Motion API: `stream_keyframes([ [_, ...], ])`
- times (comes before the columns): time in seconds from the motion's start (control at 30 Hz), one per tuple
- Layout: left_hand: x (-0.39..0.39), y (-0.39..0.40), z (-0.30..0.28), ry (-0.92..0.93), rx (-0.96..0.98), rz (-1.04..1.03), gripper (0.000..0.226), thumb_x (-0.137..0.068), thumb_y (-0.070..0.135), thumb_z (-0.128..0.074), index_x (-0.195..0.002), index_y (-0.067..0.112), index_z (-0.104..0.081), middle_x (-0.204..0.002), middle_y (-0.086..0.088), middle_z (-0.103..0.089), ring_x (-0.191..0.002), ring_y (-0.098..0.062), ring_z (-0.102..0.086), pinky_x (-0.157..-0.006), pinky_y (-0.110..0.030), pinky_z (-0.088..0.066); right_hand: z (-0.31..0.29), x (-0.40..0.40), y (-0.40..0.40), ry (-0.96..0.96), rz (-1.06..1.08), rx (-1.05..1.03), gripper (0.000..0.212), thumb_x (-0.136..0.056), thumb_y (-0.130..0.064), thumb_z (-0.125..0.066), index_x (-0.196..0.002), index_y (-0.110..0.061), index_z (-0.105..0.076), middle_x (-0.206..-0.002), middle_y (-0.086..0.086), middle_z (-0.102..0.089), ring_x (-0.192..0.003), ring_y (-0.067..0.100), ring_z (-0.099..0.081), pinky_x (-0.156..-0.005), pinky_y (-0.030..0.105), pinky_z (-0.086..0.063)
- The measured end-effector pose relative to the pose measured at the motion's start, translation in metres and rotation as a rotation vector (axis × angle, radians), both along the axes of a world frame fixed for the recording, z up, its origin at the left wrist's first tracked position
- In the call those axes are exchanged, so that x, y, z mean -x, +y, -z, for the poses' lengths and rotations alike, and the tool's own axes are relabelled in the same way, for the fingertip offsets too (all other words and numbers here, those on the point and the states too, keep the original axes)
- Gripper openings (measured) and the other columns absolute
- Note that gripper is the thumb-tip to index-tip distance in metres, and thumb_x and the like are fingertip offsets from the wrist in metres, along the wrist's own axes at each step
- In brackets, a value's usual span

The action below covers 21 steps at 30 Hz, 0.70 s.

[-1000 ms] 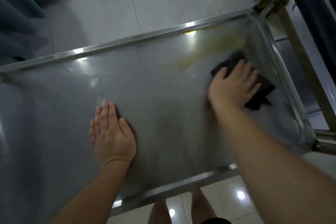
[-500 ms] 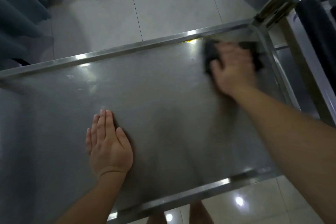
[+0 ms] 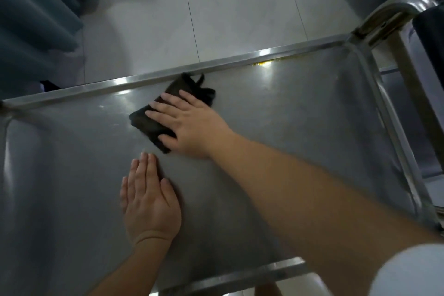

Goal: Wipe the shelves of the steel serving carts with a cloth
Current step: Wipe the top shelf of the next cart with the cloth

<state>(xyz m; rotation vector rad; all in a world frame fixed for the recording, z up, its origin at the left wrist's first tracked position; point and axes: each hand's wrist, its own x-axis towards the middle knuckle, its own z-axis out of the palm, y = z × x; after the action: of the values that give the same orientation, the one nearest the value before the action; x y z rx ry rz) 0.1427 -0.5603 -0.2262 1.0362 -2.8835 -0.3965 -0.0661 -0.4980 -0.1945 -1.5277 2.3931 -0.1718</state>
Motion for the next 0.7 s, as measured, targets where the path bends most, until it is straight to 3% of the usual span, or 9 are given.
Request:
stream_keyframes([
  [0.1, -0.001, -0.001, 0.000, 0.012, 0.018, 0.008, 0.064, -0.101, 0.034, -0.032, -0.162, 0.015, -0.038, -0.169, -0.003, -0.034, -0.159, -0.022, -0.025, -0.130, -0.046, -0.015, 0.003, 0.057, 0.045, 0.029, 0.096, 0.012, 0.068, -0.099, -0.058, -0.038, -0.163, -0.034, -0.029, -0.170, -0.010, -0.026, -0.159, 0.014, -0.015, -0.127, 0.038, 0.000],
  [0.33, 0.001, 0.000, -0.002, -0.004, -0.003, 0.013, 0.064, -0.102, 0.035, -0.031, -0.163, 0.018, -0.034, -0.170, -0.002, -0.032, -0.160, -0.021, -0.022, -0.131, -0.047, -0.014, -0.013, 0.168, 0.218, 0.049, 0.907, -0.178, 0.069, -0.107, -0.052, -0.024, -0.167, -0.023, -0.007, -0.175, -0.001, -0.004, -0.160, 0.024, -0.001, -0.129, 0.048, 0.001],
  [0.4, 0.001, 0.000, -0.002, 0.000, -0.001, 0.010, 0.064, -0.102, 0.034, -0.032, -0.163, 0.017, -0.034, -0.170, -0.002, -0.032, -0.160, -0.021, -0.023, -0.131, -0.046, -0.013, -0.016, 0.172, 0.229, 0.046, 1.167, -0.212, 0.069, -0.107, -0.052, -0.019, -0.167, -0.021, -0.004, -0.175, 0.000, -0.001, -0.160, 0.024, 0.002, -0.129, 0.050, 0.002],
  [0.5, 0.000, 0.001, -0.002, 0.006, 0.003, 0.018, 0.064, -0.101, 0.035, -0.032, -0.163, 0.016, -0.035, -0.170, -0.003, -0.033, -0.159, -0.022, -0.024, -0.131, -0.045, -0.013, -0.013, 0.155, 0.183, 0.045, 1.432, -0.139, 0.071, -0.106, -0.050, -0.024, -0.167, -0.018, -0.008, -0.175, 0.002, -0.004, -0.160, 0.026, 0.000, -0.128, 0.053, 0.000],
  [0.57, 0.000, 0.001, -0.001, 0.009, 0.009, 0.019, 0.064, -0.101, 0.035, -0.032, -0.163, 0.016, -0.036, -0.170, -0.003, -0.033, -0.159, -0.022, -0.024, -0.131, -0.046, -0.013, -0.008, 0.126, 0.130, 0.031, 1.320, -0.066, 0.072, -0.106, -0.049, -0.030, -0.167, -0.015, -0.011, -0.174, 0.006, -0.008, -0.160, 0.028, -0.004, -0.128, 0.052, 0.000],
  [0.7, 0.000, 0.001, -0.001, 0.016, 0.017, 0.011, 0.065, -0.100, 0.034, -0.034, -0.162, 0.015, -0.038, -0.169, -0.004, -0.035, -0.158, -0.023, -0.027, -0.130, -0.048, -0.016, 0.001, 0.046, 0.024, 0.034, 0.580, 0.026, 0.071, -0.103, -0.053, -0.039, -0.166, -0.025, -0.020, -0.173, -0.003, -0.017, -0.160, 0.020, -0.006, -0.127, 0.043, 0.006],
])
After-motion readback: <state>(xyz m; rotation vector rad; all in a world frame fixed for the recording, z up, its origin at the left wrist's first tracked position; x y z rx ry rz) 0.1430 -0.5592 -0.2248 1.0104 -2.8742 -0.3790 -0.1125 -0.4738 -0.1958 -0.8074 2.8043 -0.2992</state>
